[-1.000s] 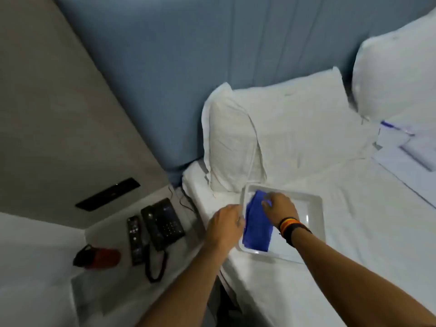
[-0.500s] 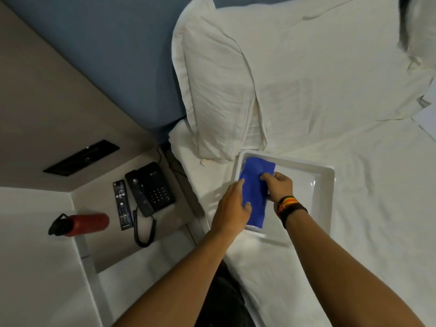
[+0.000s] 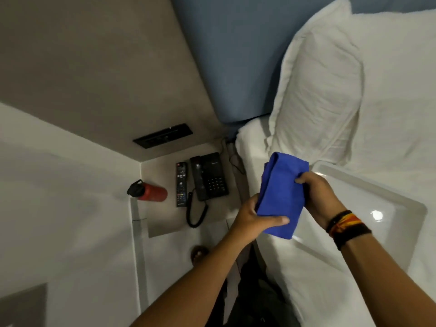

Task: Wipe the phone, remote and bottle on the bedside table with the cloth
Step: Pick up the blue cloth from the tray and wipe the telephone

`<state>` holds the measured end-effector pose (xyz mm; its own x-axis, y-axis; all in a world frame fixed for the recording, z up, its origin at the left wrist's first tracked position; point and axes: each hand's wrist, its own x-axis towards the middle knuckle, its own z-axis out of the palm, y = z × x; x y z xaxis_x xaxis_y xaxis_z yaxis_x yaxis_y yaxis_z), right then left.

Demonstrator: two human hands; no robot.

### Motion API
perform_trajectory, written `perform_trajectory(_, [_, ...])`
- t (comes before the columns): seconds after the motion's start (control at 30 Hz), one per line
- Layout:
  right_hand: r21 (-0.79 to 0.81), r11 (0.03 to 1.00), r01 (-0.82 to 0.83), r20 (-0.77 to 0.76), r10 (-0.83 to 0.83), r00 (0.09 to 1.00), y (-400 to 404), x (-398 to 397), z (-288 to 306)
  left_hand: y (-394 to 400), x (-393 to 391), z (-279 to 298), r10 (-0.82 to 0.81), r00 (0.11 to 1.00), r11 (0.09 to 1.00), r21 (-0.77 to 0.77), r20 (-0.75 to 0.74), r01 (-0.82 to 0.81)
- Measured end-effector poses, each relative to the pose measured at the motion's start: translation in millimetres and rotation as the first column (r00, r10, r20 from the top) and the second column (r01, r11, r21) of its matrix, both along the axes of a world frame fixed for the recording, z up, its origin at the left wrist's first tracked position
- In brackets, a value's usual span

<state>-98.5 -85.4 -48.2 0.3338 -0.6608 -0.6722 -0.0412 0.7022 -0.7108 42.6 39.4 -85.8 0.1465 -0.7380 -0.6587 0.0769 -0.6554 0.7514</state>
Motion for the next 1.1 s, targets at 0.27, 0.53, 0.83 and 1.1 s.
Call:
perform_trajectory(0.27, [0.089, 0.905, -0.416, -0.114, 0.424, 0.898, 48.8, 125.2, -64.5, 70.3, 94.3, -47.5, 0.233, 0.972, 0.972, 0.042, -0.016, -0.232])
perform_trajectory(0.53, [-0.079, 0.903, -0.421, -0.172, 0.404, 0.898, 25.0, 255.3, -167.5, 87.9, 185.4, -145.9, 0.489, 0.872, 0.870, 0.063, 0.021, -0.489])
perform_trajectory(0.83, [-0.445, 0.212, -0.870, -0.841, 0.235, 0.488, 40.3, 323.7, -256.0, 76.1, 238.0, -218.4, 0.229, 0.856, 0.969, -0.025, 0.463, -0.245])
perform_trajectory(1.1, [-0.439, 0.091, -0.894, -0.884, 0.138, 0.447, 53.7, 336.0, -313.4, 80.0, 242.8, -256.6, 0.009, 0.768, 0.998, -0.050, 0.640, 0.030])
